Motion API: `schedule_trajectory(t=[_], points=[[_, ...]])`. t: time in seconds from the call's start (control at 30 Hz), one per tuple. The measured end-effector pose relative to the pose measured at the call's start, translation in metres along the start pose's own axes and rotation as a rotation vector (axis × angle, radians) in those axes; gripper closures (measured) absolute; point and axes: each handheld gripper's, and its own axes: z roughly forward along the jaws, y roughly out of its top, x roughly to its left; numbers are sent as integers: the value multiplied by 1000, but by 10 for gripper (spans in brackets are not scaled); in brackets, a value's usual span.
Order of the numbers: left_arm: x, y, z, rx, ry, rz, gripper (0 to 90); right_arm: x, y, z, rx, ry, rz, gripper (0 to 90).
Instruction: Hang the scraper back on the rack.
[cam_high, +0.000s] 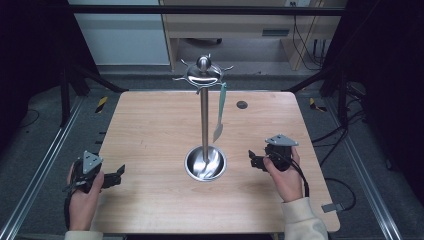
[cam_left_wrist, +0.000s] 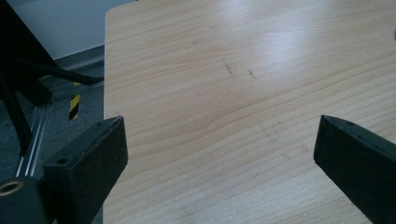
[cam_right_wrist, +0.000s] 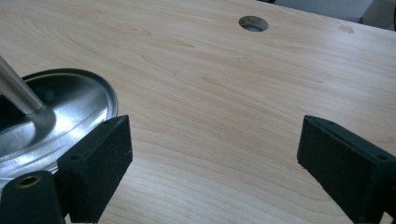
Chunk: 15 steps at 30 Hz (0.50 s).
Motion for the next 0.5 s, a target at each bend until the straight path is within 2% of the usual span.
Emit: schedule_trajectory(t=[0.23, 0.37, 0.5], points=[[-1, 0, 2, 8, -10, 7, 26, 6, -4, 6, -3, 3, -24, 122], [-2, 0, 3, 11, -17, 8, 25, 7, -7, 11, -20, 21, 0, 132], [-3, 0, 4, 11, -19, 11, 25, 9, -8, 16, -21, 16, -6, 135]])
